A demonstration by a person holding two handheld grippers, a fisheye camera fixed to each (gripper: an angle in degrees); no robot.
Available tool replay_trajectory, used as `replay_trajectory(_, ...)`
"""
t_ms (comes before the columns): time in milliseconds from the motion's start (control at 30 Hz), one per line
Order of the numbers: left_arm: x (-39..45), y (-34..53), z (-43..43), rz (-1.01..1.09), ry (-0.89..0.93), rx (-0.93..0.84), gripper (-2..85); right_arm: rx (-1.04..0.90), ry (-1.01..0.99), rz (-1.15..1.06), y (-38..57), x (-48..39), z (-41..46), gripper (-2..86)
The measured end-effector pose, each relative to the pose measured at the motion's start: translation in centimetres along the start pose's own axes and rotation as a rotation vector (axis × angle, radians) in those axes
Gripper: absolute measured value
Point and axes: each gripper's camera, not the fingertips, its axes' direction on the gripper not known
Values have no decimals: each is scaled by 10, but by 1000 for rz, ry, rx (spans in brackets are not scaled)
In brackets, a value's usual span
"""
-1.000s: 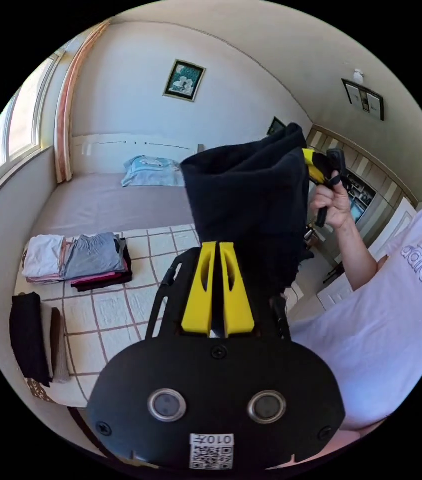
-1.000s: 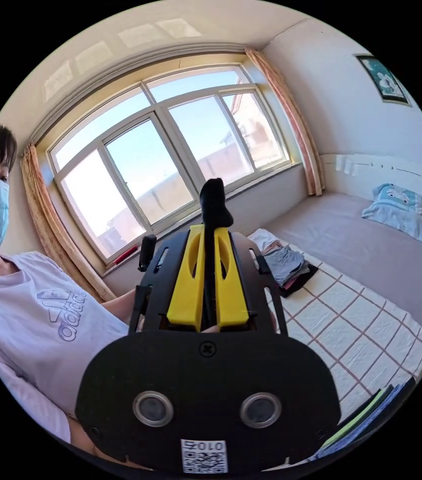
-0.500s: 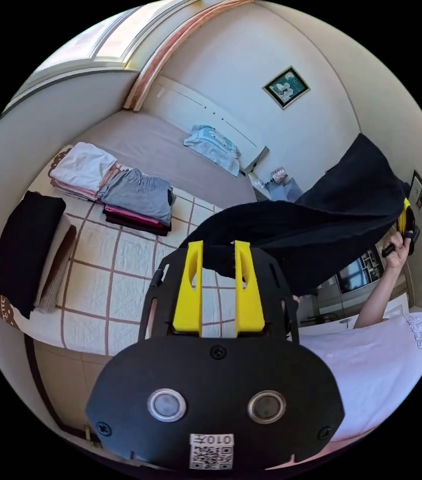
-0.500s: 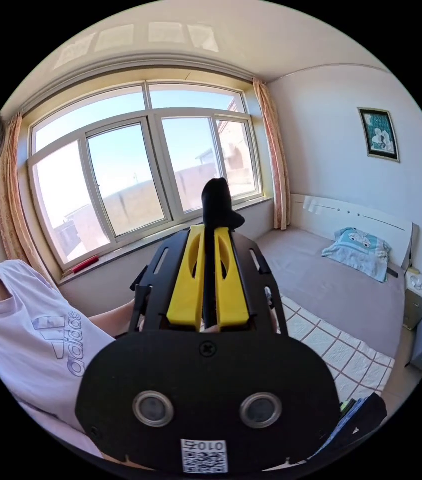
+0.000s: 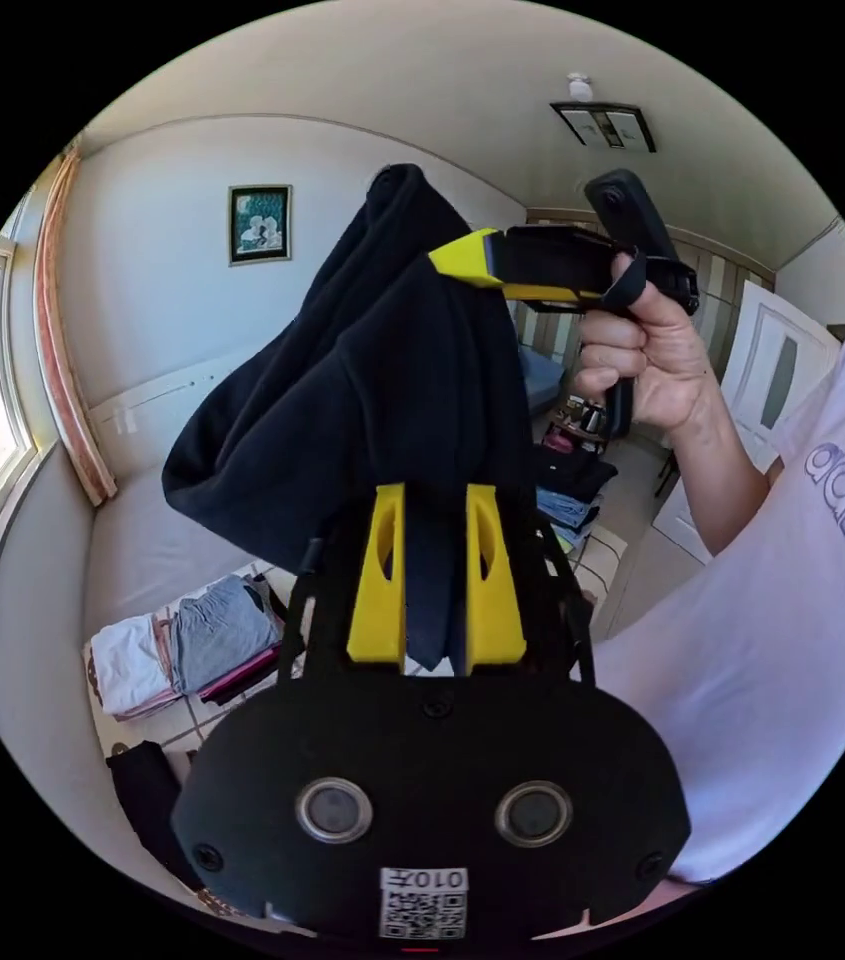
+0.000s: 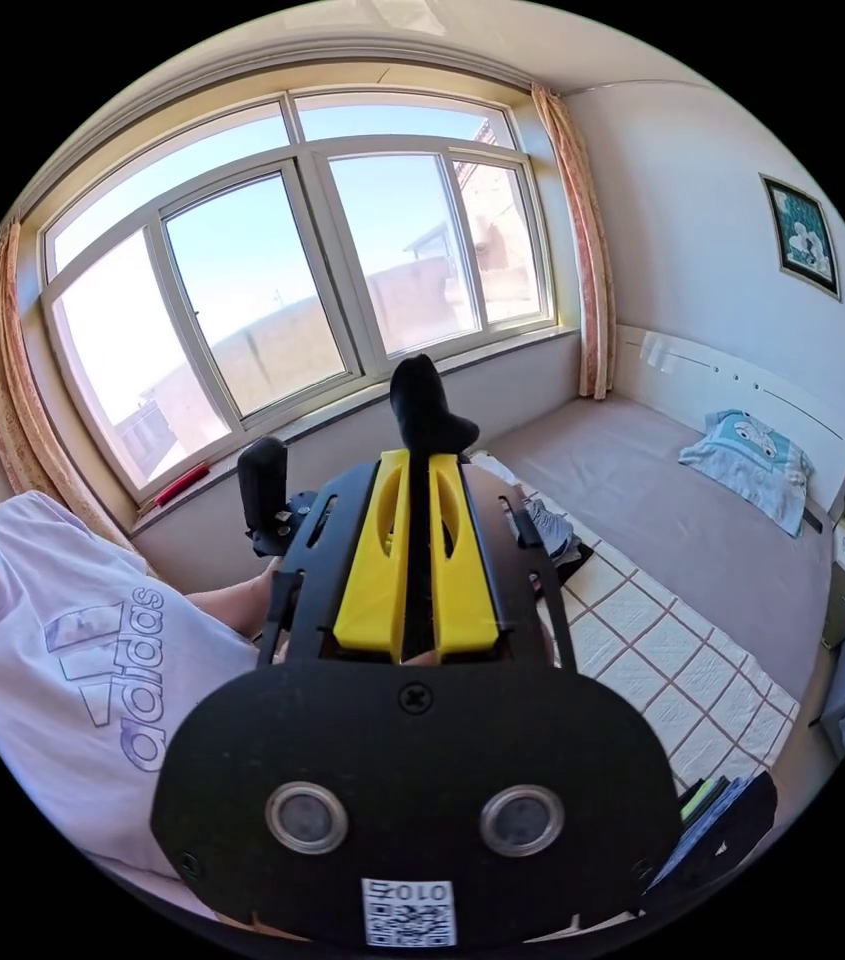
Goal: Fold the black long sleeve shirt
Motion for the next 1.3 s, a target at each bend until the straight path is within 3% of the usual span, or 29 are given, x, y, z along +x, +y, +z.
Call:
replay_trajectory(67,-10,-2,-1,-19,58,12,39,-1,-2,9,10,7,-4,50)
replay_trajectory(233,-39,10,-32,-77,-7,51,15,-7,-47,71,36,41,-11,50)
replay_trajectory(400,-102,49,-108,-331,-56,186,11,110,-190,206,62,96,-25,49)
replay_trajectory(500,-150,101,-143,-629,-104,255,18,180,-266,191,57,106,-34,48)
replay_trajectory(667,-213,205,-121,-989,10,69,46,102,-275,57,18,78,-15,47)
replay_trajectory(767,-210,241,-111,-1046,46,33,61,53,-230,9,1,60,0,47)
replay_trajectory(900,-182,222,-120,-857,145,92,83,50,-188,25,-10,53,7,47)
replay_trajectory(1067,-105,96,-123,-382,164,65,131,55,-96,29,-18,37,12,48)
replay_trajectory(1167,-81,51,-100,-223,202,20,130,49,-75,6,-21,26,15,48)
replay_trajectory(1300,-90,31,-69,-268,276,12,76,63,-60,9,-18,19,8,48)
